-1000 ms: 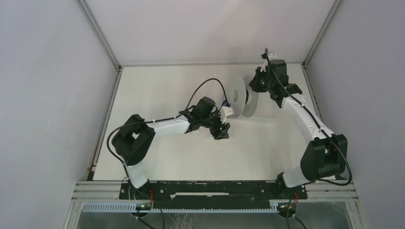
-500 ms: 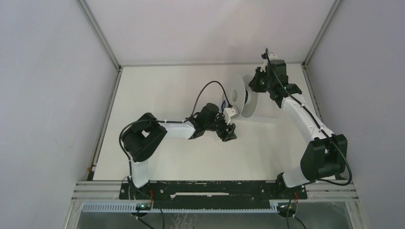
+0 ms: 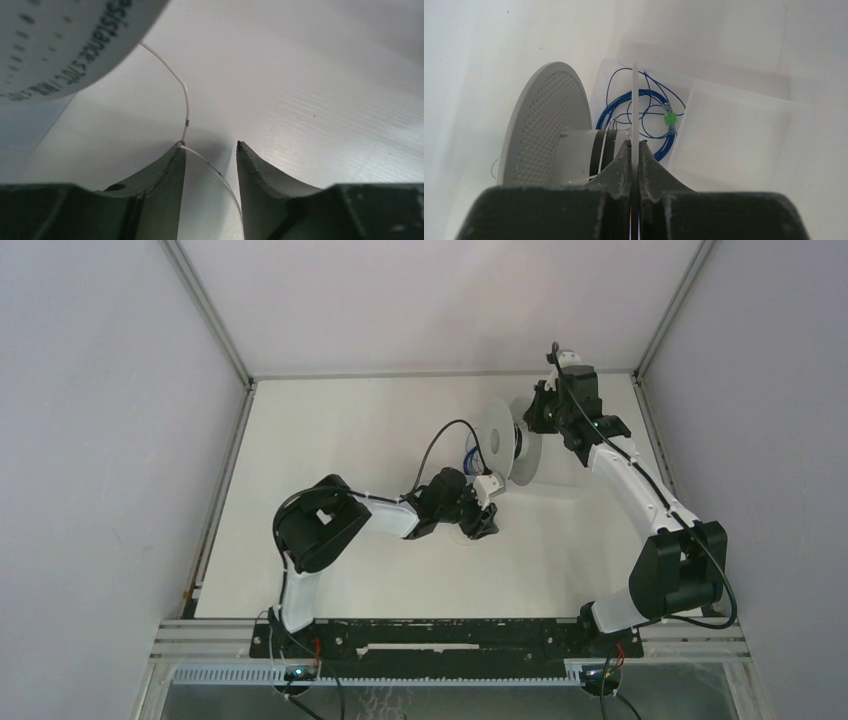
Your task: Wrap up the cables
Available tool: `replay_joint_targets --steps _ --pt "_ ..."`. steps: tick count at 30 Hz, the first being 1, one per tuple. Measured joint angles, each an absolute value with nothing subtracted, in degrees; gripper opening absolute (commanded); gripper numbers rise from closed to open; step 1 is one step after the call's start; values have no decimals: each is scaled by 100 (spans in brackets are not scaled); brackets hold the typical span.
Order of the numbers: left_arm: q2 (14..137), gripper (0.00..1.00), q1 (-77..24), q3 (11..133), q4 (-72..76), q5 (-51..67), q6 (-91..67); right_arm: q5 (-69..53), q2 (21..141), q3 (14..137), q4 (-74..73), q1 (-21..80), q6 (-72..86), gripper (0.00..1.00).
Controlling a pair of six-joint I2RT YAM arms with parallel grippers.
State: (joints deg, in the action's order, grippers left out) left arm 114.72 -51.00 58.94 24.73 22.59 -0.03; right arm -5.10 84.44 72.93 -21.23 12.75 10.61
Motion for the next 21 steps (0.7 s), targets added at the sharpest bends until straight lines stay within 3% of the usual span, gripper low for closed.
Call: replay_joint_targets --steps 3,6,7,14,21 --pt "11524 25 -5100 5900 2519 2265 -3 -440 8438 7293 -2121 1297 998 0" --pt "11524 3 -5103 5900 2469 2290 12 -390 8412 7293 -2121 1313 972 0" --pt "11524 1 -5103 5898 2443 2309 34 -384 8407 7293 -2121 1317 969 0" --pt "11242 0 -5107 5905 1686 2679 386 -342 8390 7293 -2117 1334 956 0" --pt "10339 0 -5127 6440 -672 3192 1549 -167 8390 7244 -1990 1431 923 0"
